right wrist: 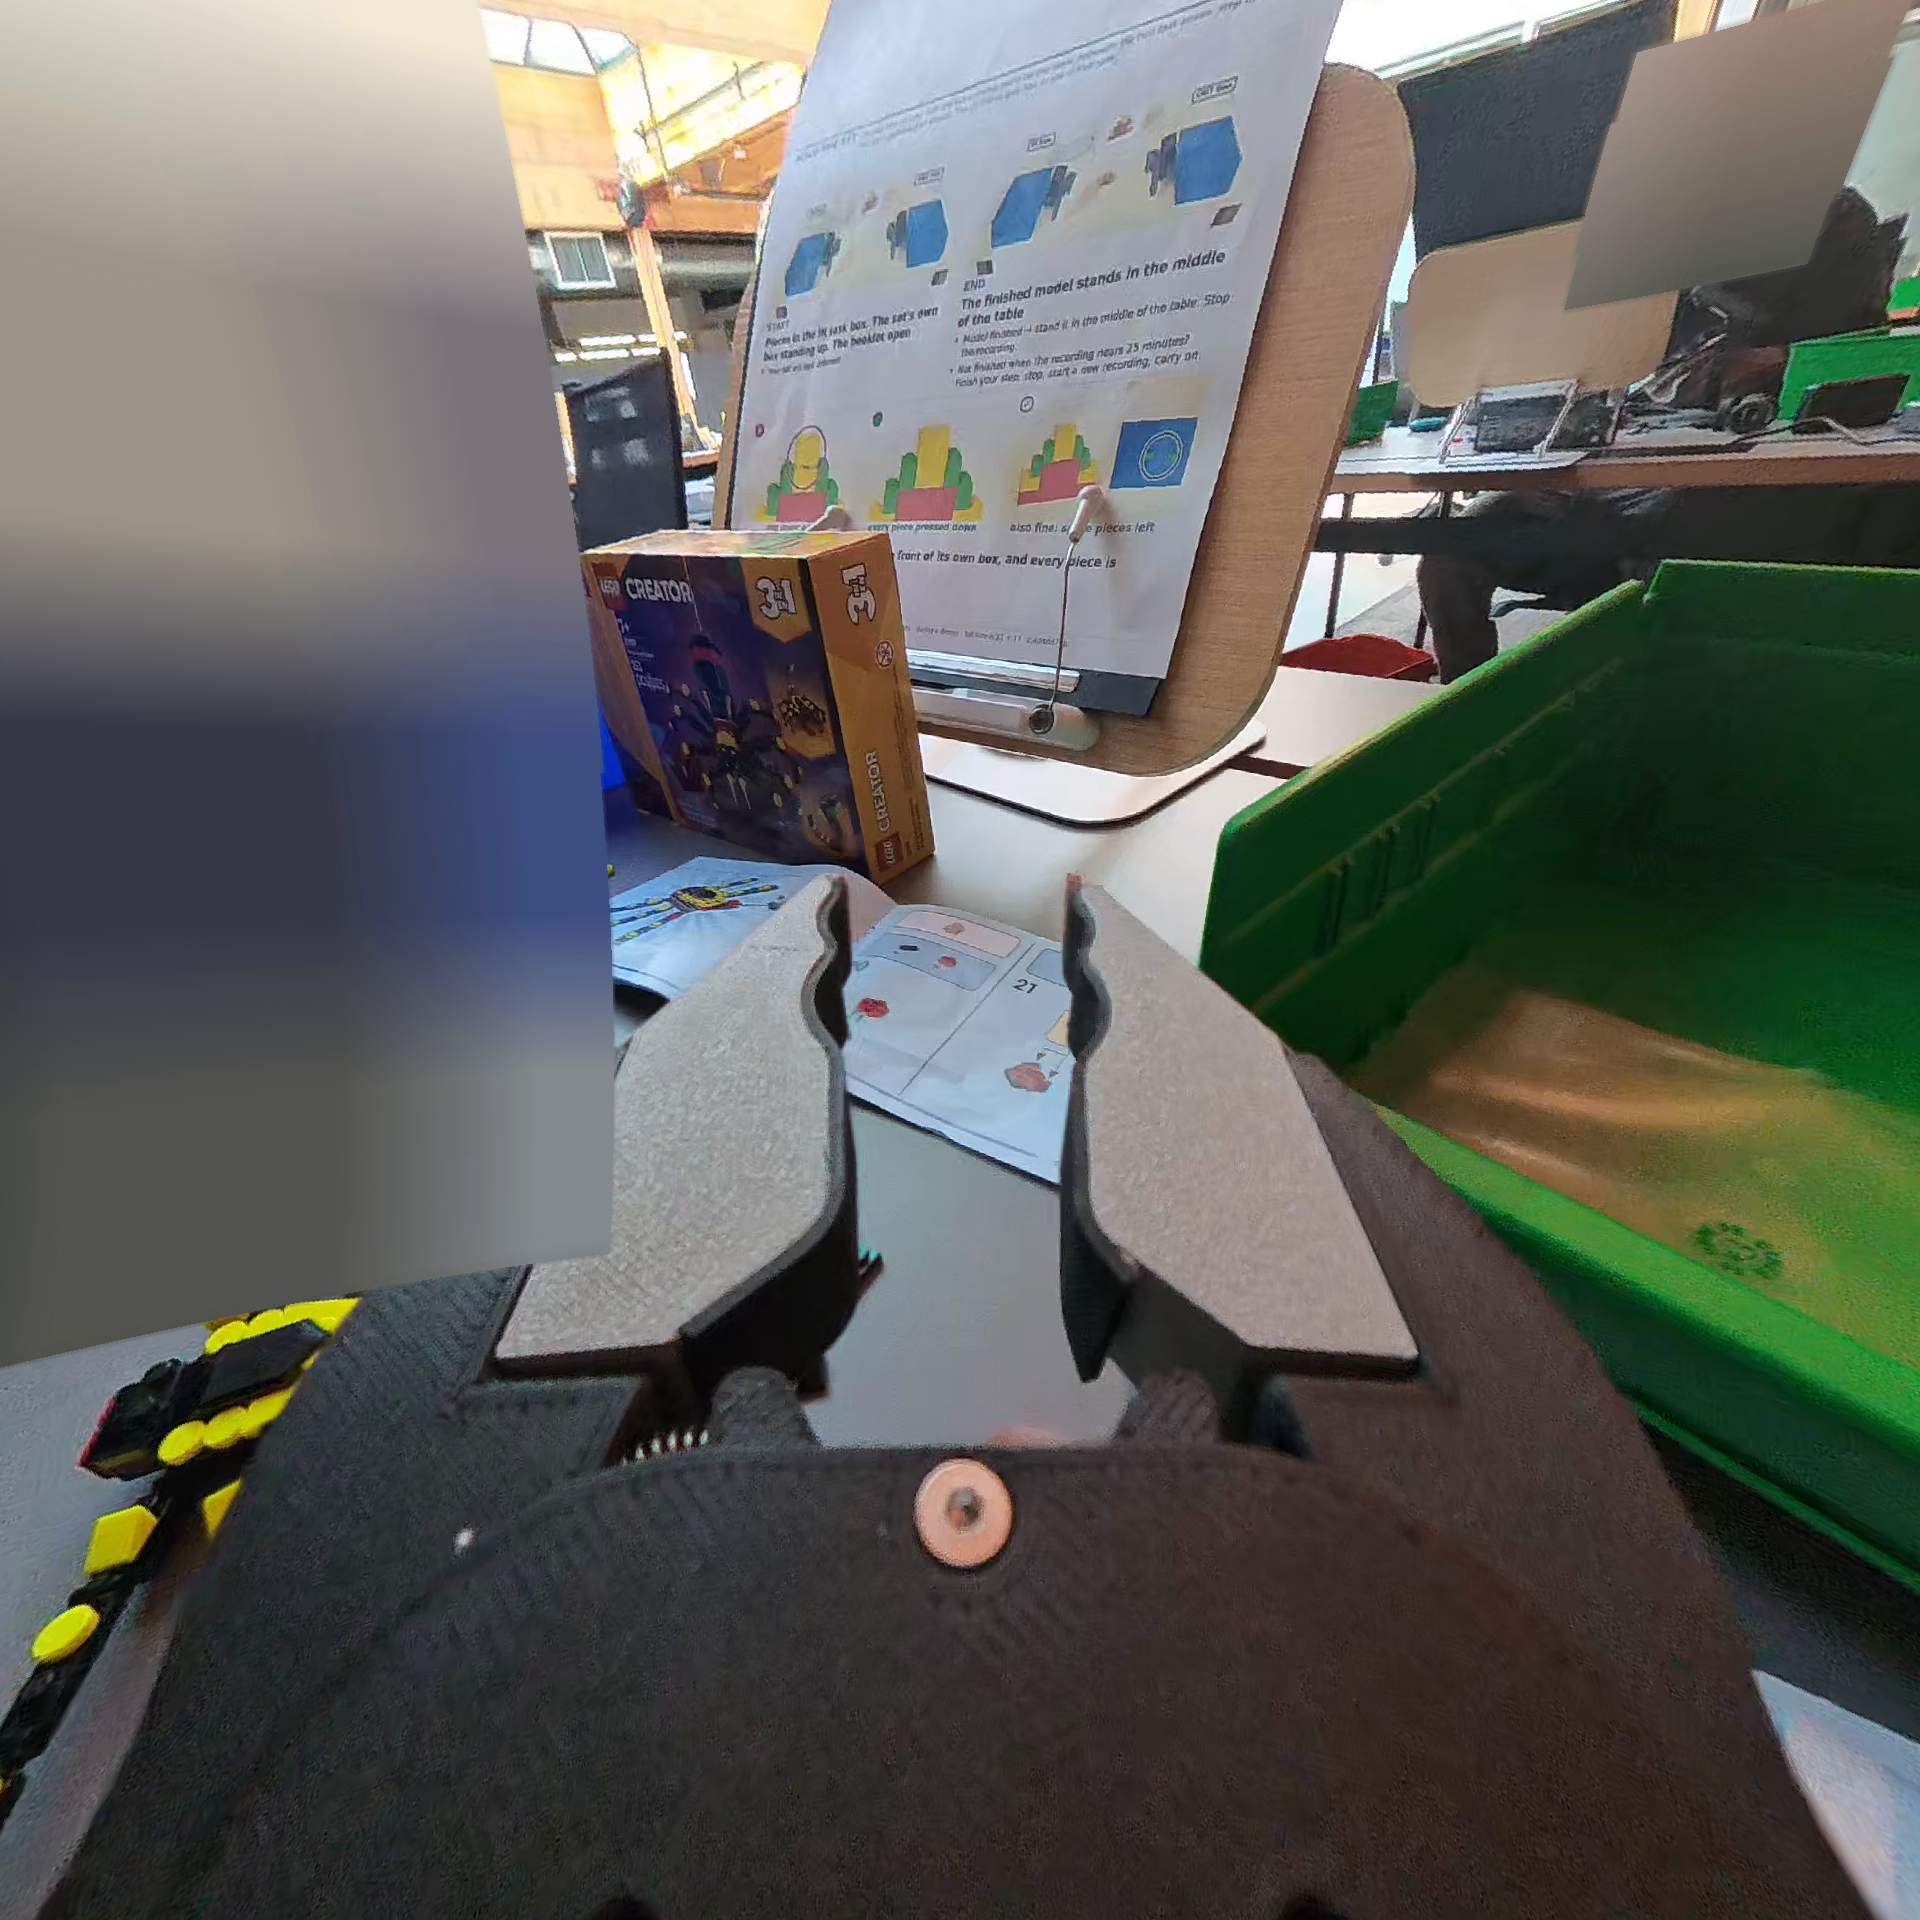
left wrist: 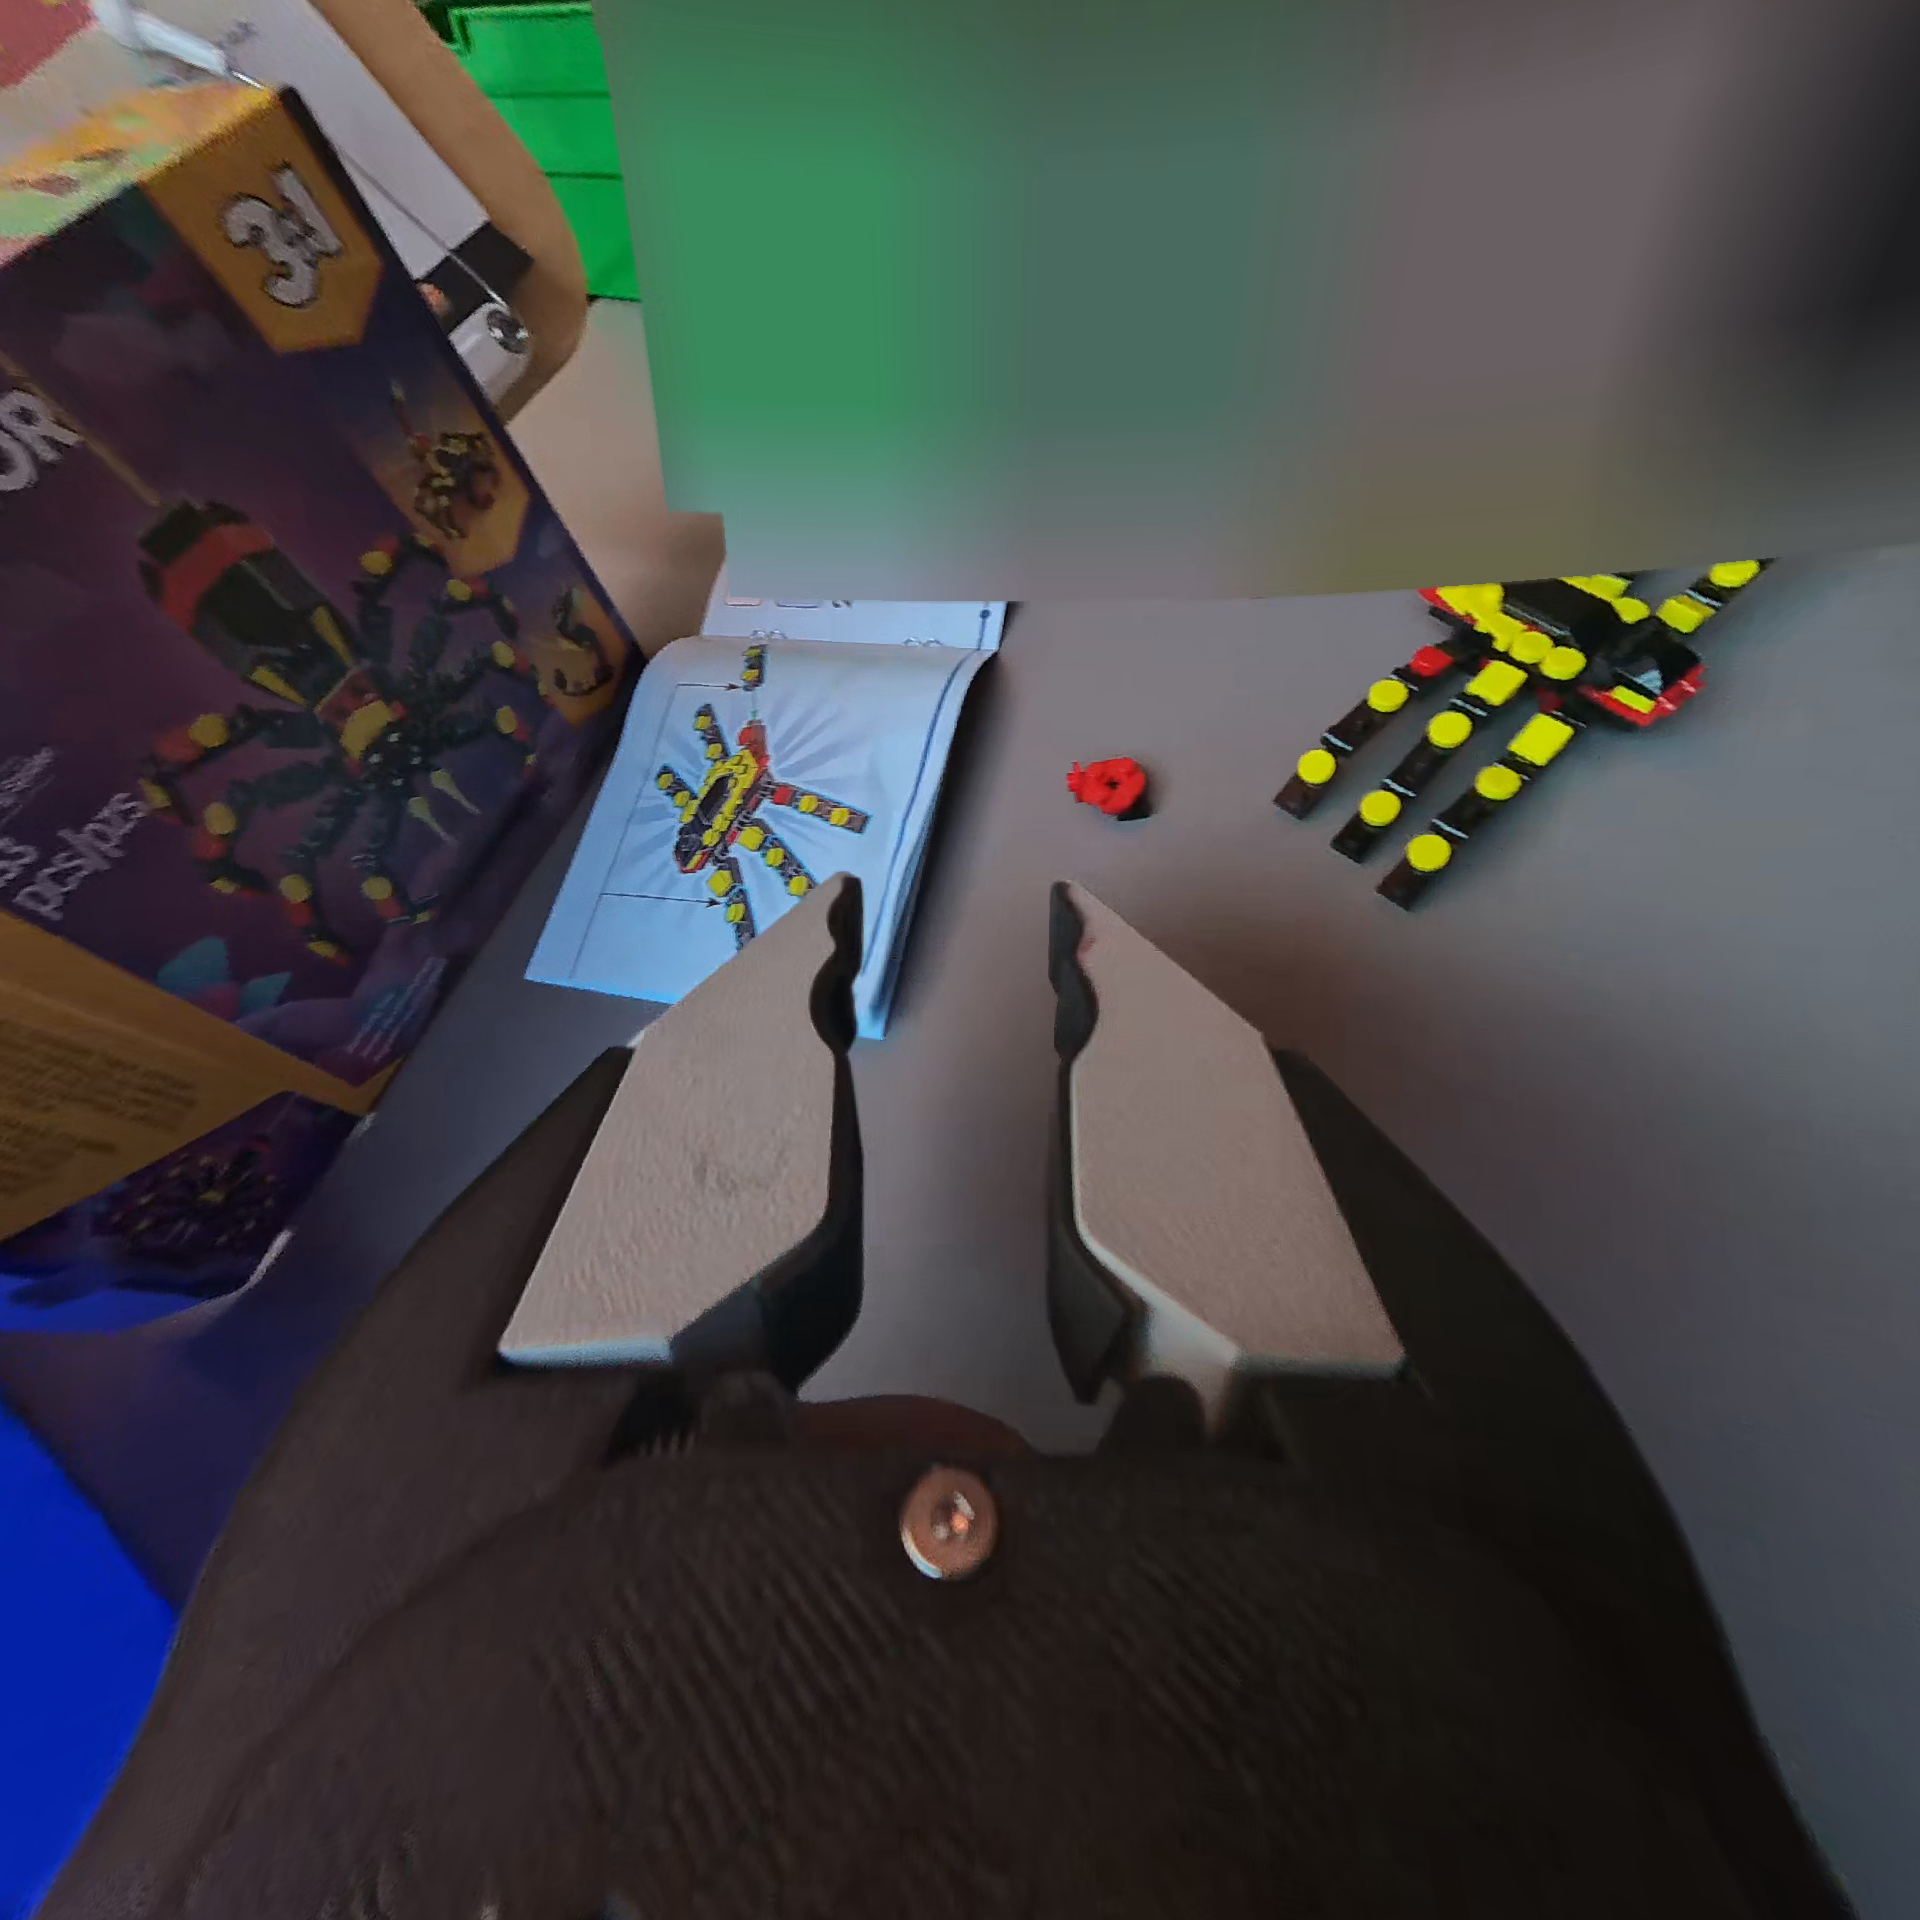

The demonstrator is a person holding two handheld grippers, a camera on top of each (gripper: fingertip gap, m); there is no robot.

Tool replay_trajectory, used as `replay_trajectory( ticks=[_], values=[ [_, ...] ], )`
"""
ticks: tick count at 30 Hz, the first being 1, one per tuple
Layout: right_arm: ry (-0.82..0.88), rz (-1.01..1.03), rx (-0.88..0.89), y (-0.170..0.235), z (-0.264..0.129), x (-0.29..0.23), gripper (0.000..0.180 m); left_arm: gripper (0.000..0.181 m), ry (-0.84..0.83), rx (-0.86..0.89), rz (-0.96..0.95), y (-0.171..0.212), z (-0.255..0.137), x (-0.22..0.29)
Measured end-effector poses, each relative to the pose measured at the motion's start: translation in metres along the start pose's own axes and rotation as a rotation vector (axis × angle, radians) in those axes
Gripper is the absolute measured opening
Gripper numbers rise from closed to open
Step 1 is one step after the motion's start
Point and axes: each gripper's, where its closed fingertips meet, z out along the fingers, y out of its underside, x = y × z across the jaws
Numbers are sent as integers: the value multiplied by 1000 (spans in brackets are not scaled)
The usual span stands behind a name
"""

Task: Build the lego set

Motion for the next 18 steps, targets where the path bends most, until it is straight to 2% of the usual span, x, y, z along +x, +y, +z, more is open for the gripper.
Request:
replay_trajectory(
  ticks=[1,5,11,18],
  values=[
    [-1,-3,6,-2,0,-1,38,33,-29,-1,18,-2,-2,-3],
    [22,-47,18,-7,0,-2,39,29,-127,-5,93,-4,-5,-11],
    [3,-32,23,-9,2,-5,43,28,-107,-57,79,9,7,-4],
    [-37,7,10,-2,3,-10,42,28,-55,-21,9,5,5,-2]
  ],
)
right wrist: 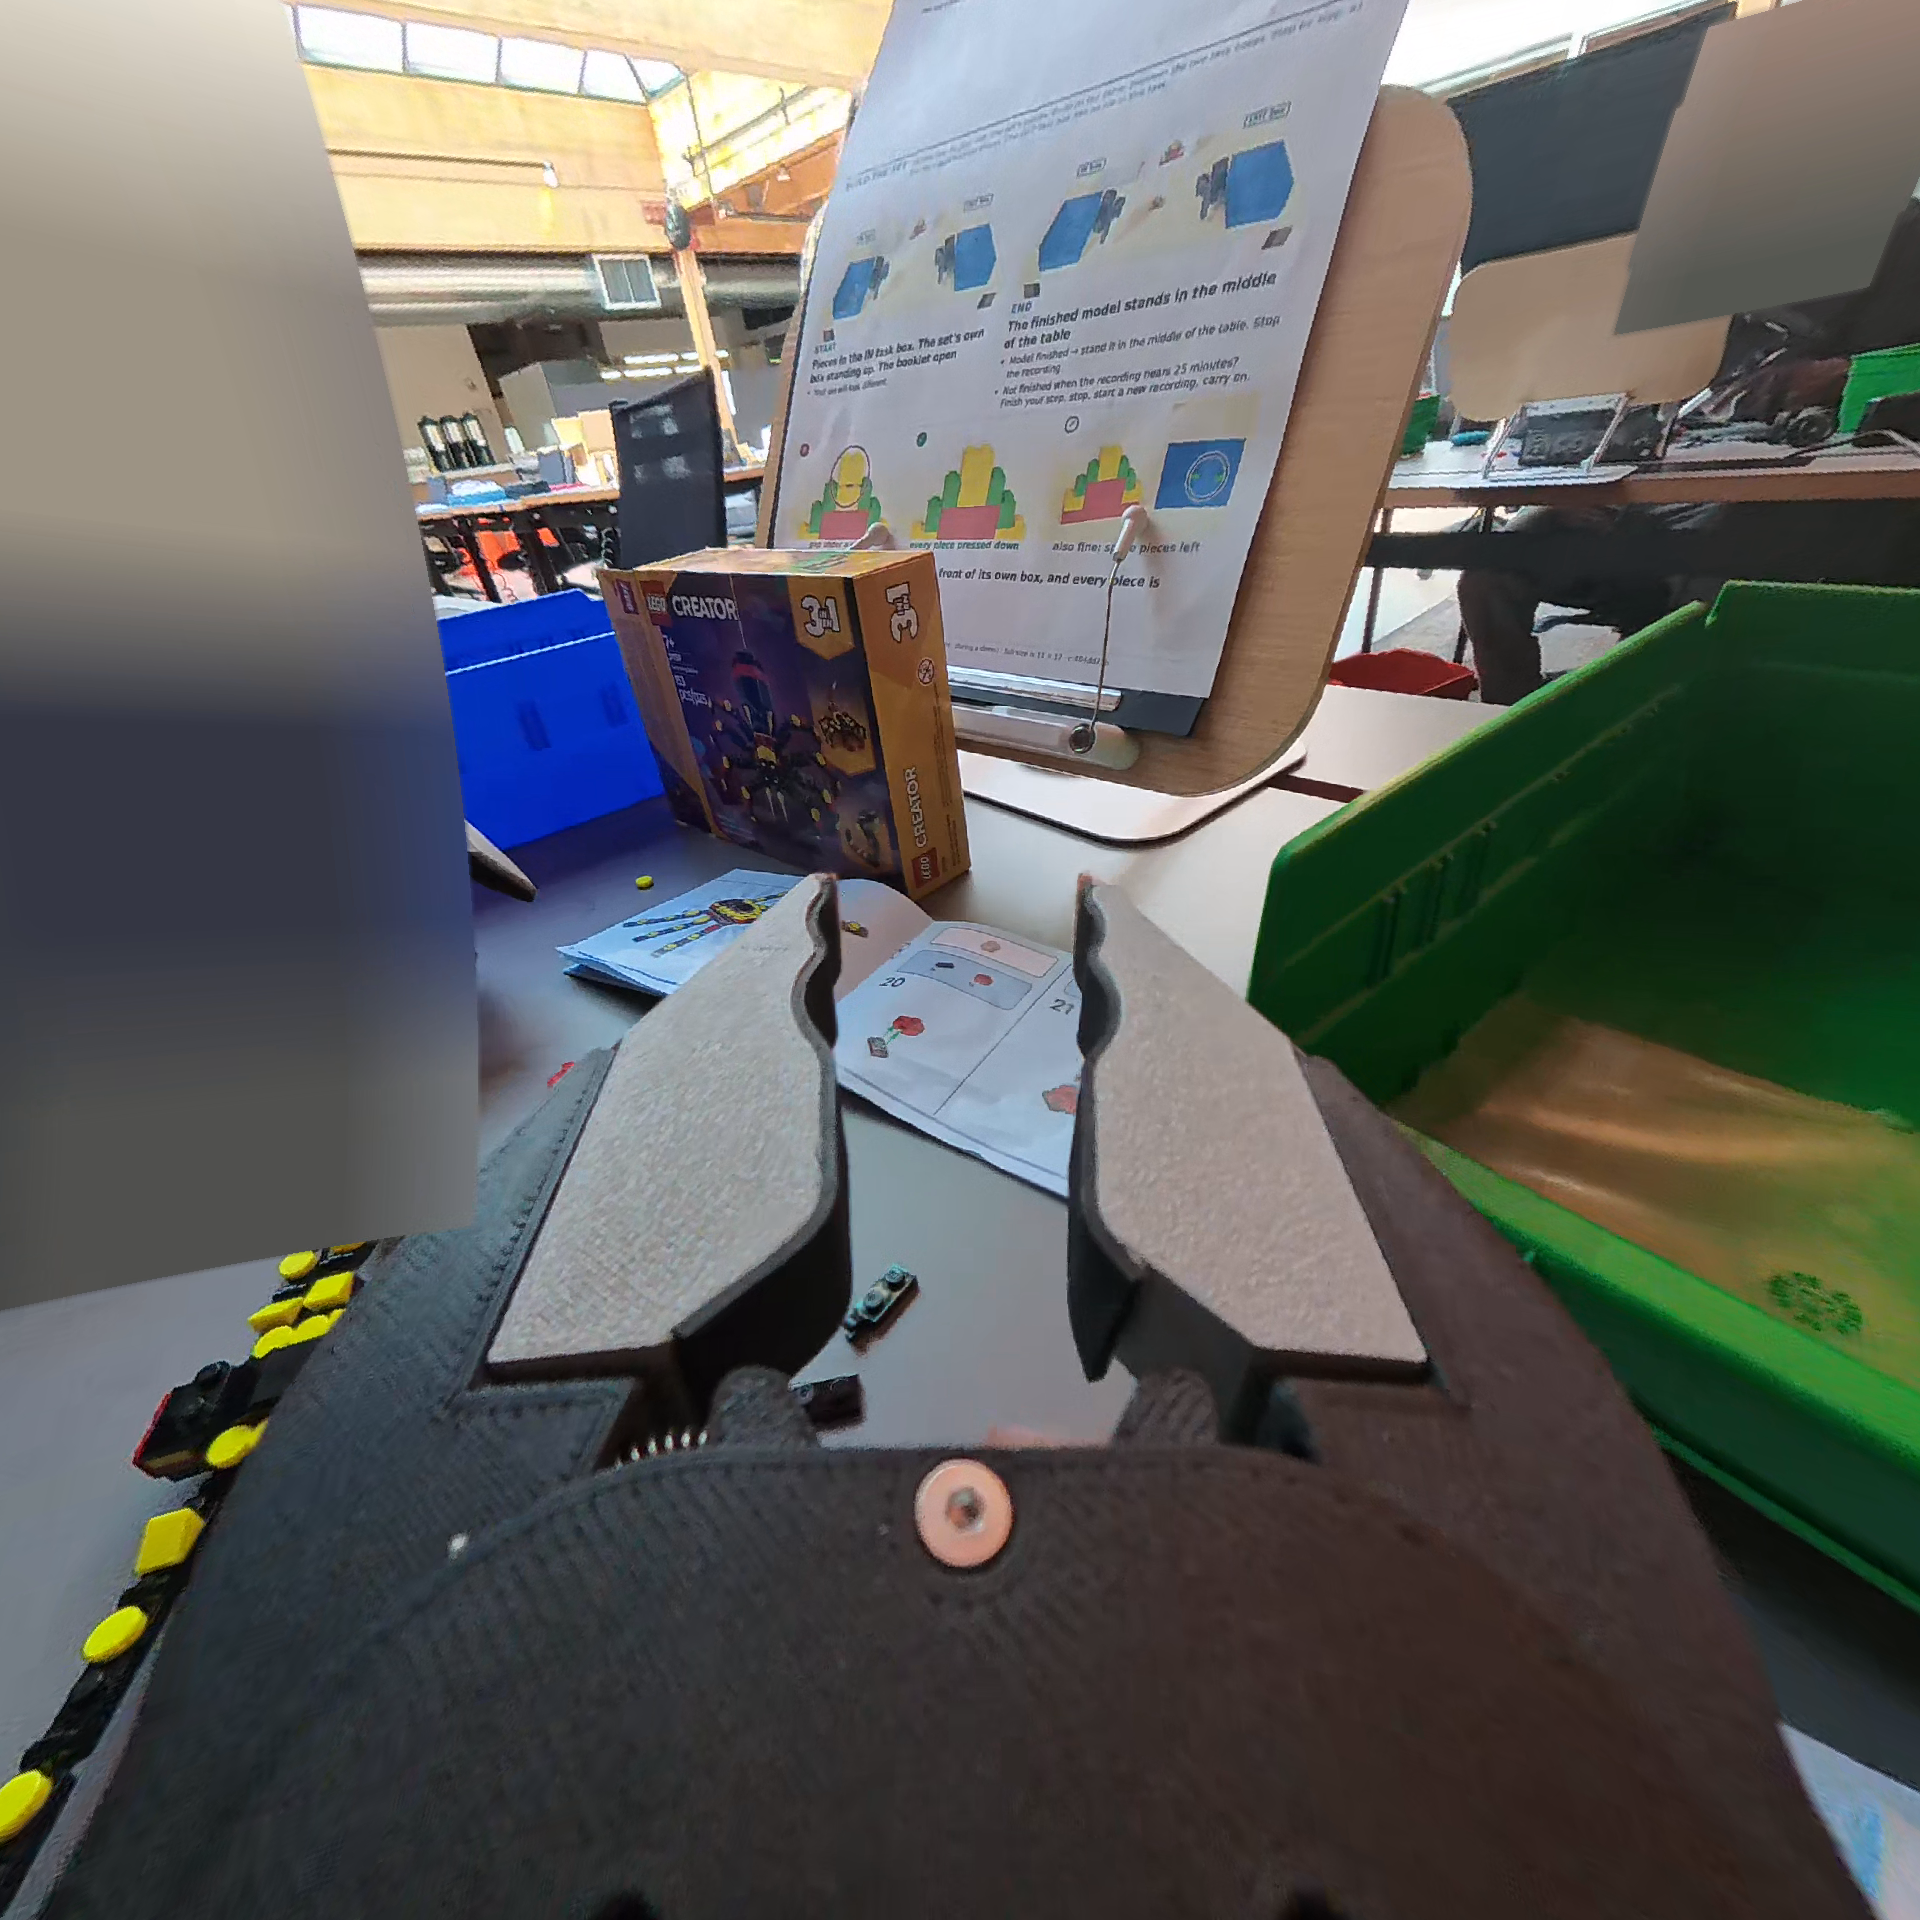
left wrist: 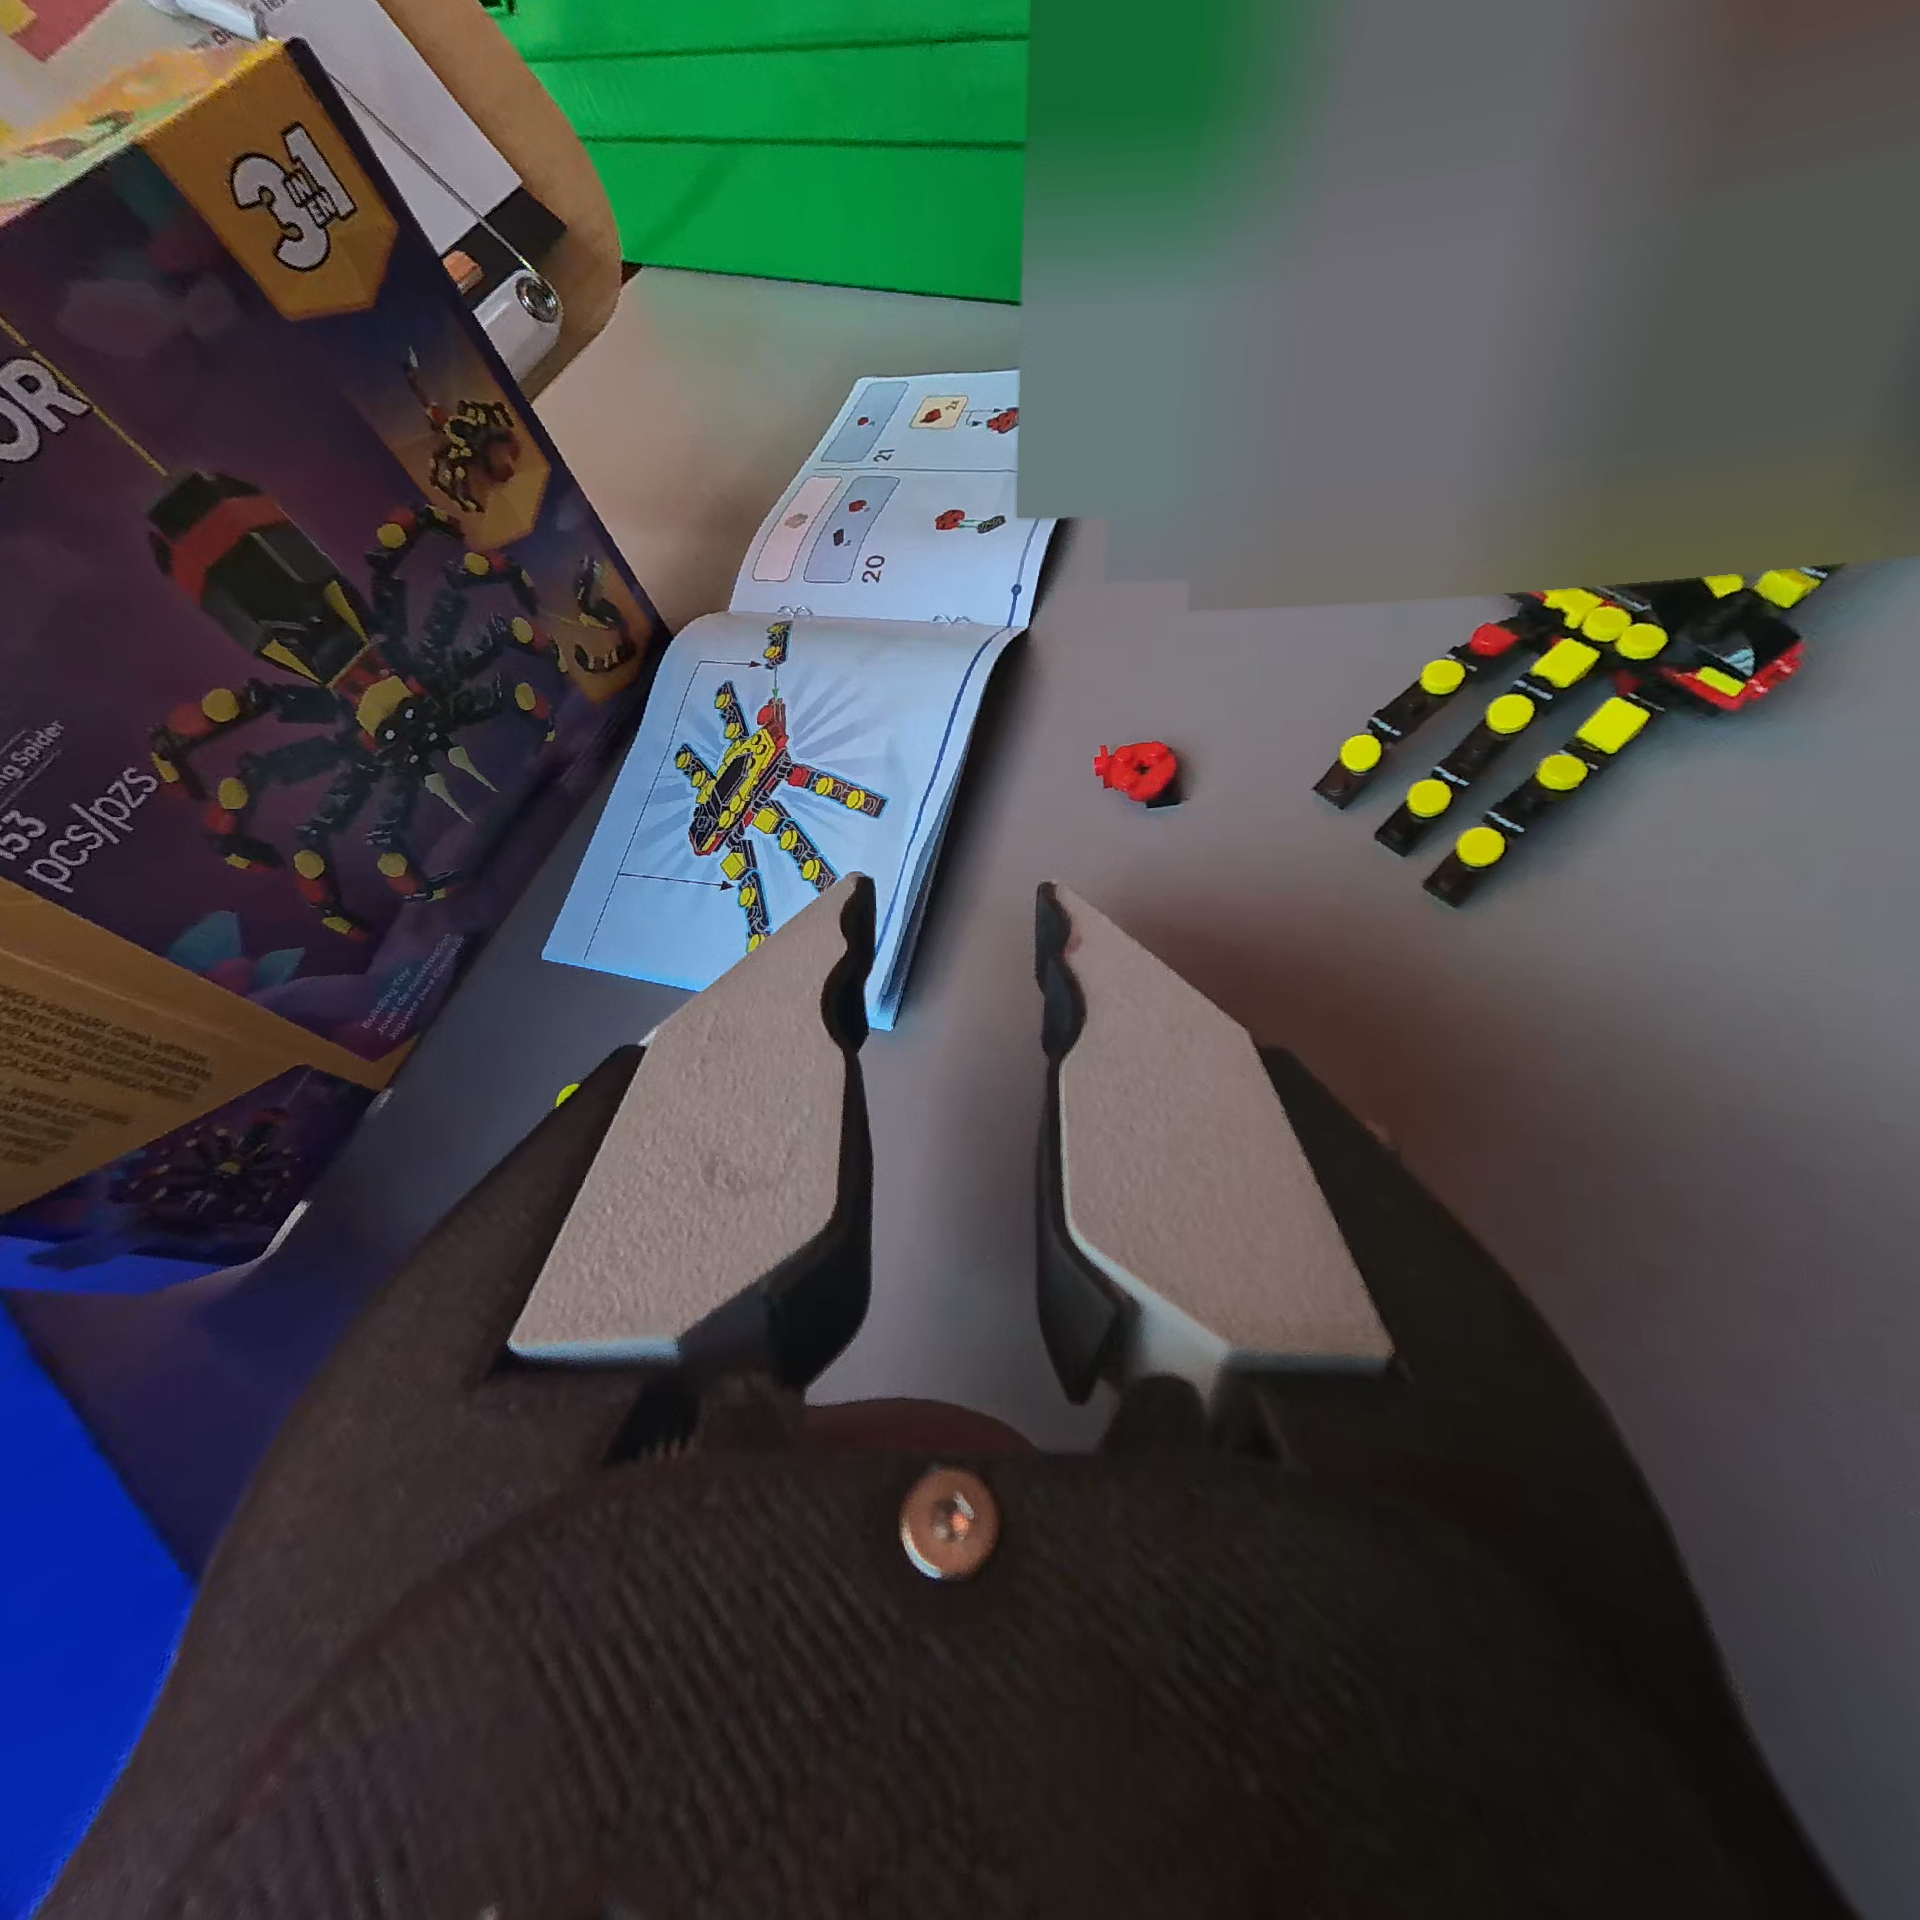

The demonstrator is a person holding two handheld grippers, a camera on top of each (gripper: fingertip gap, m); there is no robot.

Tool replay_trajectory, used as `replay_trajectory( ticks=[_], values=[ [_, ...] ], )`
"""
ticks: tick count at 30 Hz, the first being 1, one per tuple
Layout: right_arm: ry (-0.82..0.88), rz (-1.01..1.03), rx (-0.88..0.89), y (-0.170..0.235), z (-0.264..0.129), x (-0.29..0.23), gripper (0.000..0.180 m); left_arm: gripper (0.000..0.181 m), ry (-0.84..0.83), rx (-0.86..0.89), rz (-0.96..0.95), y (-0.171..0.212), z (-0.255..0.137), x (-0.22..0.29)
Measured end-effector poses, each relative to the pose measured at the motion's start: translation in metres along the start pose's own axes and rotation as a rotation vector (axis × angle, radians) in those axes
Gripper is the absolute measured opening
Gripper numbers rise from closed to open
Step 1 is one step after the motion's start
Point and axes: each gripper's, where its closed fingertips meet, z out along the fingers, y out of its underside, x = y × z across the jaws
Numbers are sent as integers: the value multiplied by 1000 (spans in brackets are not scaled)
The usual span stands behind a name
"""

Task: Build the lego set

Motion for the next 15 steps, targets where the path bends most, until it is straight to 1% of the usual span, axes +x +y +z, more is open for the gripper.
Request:
replay_trajectory(
  ticks=[4,6,9,12,15],
  values=[
    [-10,28,-4,6,-1,0,41,28,18,43,13,-8,-6,3],
    [-5,30,15,3,-4,1,40,27,0,71,19,-13,-10,0],
    [34,27,28,2,-9,3,41,26,-36,68,4,-14,-14,-7],
    [36,59,52,0,-12,-7,42,24,-63,79,4,-17,-18,-9],
    [45,-21,54,-6,-10,-16,43,24,-137,67,71,-20,-21,-15]
  ],
)
